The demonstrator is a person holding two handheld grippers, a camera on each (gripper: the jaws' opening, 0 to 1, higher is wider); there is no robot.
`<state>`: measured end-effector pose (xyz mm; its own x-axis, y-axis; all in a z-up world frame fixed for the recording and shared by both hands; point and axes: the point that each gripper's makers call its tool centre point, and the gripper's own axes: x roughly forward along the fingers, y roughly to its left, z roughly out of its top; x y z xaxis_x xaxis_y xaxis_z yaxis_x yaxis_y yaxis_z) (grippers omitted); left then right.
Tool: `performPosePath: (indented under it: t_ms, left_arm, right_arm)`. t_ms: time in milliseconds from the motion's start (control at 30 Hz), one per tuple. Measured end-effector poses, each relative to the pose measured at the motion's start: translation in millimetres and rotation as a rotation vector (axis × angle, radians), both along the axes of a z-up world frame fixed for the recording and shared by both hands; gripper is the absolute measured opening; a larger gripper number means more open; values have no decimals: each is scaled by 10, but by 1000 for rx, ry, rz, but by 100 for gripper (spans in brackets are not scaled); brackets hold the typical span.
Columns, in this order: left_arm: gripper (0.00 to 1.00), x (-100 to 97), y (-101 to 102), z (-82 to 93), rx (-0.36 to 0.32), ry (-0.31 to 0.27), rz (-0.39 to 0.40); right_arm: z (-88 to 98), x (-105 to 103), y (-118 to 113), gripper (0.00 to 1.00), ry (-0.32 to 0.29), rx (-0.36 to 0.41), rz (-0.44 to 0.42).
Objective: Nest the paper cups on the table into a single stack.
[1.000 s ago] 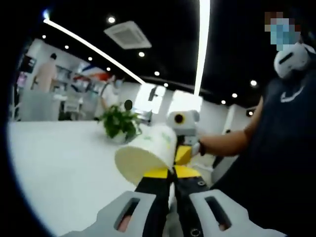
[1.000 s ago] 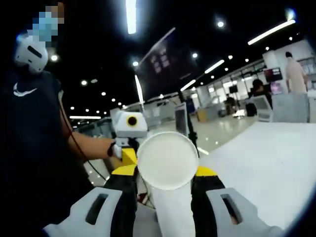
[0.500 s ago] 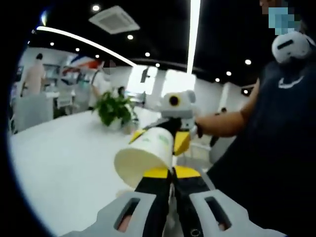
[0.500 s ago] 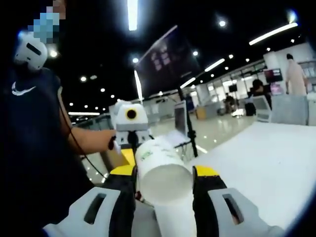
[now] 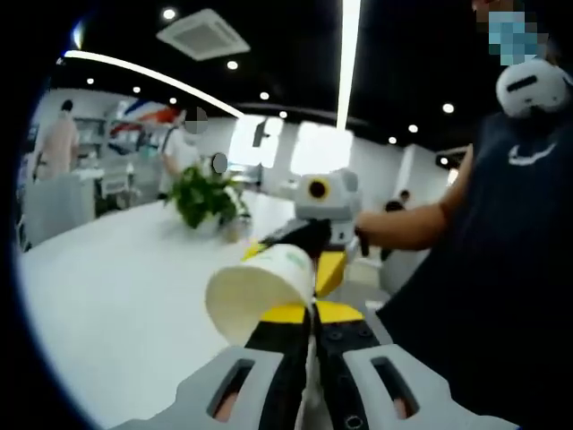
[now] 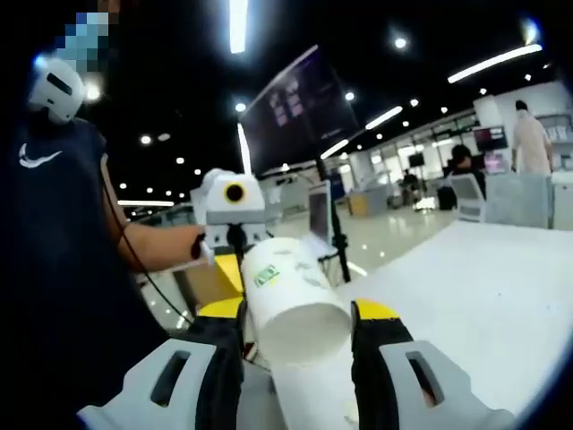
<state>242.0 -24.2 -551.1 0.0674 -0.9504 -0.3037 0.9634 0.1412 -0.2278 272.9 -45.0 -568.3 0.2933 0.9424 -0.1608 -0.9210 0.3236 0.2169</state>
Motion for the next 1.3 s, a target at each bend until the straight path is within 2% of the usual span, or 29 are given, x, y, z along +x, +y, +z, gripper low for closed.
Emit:
performPosePath:
  t_ms: [67,133,167,200,300,400,500,533,567,600,700,767,800,867,1000,1033,1067,1100,1133,1233,1267,1300]
  left_arm:
    - [0,64,5,1,32,15,27]
    - [0,152,24,-20,89,-3,46]
    - [0,192,35,-45,126,-42,42]
    - [0,259,64,-109,196,-88,47]
    - [0,318,97,-194,317,-102,33]
    - [0,364,109,-202,391,-84,37]
    - [0,407,106,-170,449,-98,17]
    - [0,443,109,-145,487,-136,3]
    - [0,491,83,-97,504,-204,-14]
    - [0,496,58,-50,543,-239,-39]
    - [0,479,-69,82,582,-239,-77]
    - [0,475,-126,121,613,-228,-97]
    - [0,491,-152,125,643,-240,-104]
    - [0,524,-159,86,709,-255,-103]
    - [0,479,-272,-22,727,-224,-126]
    - [0,476,-275,-64,750,-239,-143]
    - [0,475,-217,-138,823,-231,-143]
    - [0,478,-211,-162,845,-238,-148]
    - [0,487,-204,-208,895,-257,-160]
    - [0,459,-311,-254,922,-228,-164]
    - [0,464,-305,-270,953,-232,-165]
    - [0,495,-307,-278,992,-259,-166]
  right_arm:
    - [-35,32,-35,52,-7,-10,-27]
    - [-81,76,-102,62,-19,-21,-65]
    - [-116,108,-152,66,-21,-28,-91]
    - [-144,125,-187,70,-28,-37,-105]
    - [-267,156,-319,74,-39,-86,-146]
    - [-304,150,-425,79,-46,-94,-176]
    - [-410,194,-572,84,-50,-135,-220]
    - [-453,212,-632,85,-46,-148,-238]
    - [-475,223,-673,88,-44,-154,-251]
    - [-505,242,-741,89,-45,-172,-273]
    - [-556,341,-934,94,-68,-205,-338]
    - [-637,364,-1042,98,-54,-235,-351]
    - [-659,379,-1083,99,-57,-244,-359]
    - [-700,376,-1154,100,-50,-260,-358]
    - [-698,400,-1256,100,-60,-264,-372]
    - [-711,393,-1259,100,-59,-273,-372]
    - [-731,374,-1260,100,-59,-288,-363]
    - [-756,346,-1257,100,-61,-304,-351]
    - [-797,311,-1255,100,-68,-322,-338]
    - [-881,231,-1289,100,-53,-334,-328]
    - [-898,216,-1303,100,-48,-335,-329]
    - [-921,199,-1328,100,-45,-334,-331]
